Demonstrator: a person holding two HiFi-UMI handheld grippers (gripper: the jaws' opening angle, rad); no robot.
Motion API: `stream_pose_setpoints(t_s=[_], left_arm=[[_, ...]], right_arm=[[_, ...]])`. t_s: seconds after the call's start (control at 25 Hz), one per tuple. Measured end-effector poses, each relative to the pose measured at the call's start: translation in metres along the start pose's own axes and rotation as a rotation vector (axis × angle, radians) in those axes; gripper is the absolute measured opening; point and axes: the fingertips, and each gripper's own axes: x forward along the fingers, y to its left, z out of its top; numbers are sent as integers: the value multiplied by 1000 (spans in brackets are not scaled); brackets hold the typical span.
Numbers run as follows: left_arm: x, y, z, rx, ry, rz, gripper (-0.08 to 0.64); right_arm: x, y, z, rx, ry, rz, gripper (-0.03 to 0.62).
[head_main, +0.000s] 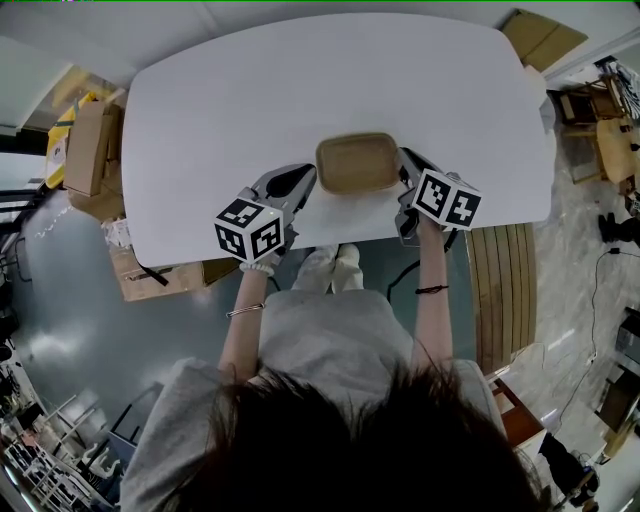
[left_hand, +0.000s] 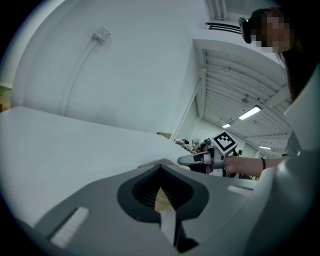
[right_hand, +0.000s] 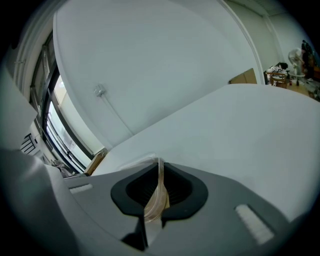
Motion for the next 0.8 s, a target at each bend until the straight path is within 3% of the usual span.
stream_pose_setpoints(t_s=[0.44, 0.8], left_arm=[[-5, -1, 13, 16, -30, 1, -9], [-17, -1, 29, 35, -76, 2, -9]], right_arm=[[-12, 15, 11, 49, -45, 55, 48], [-20, 31, 18, 26, -71, 90, 46]])
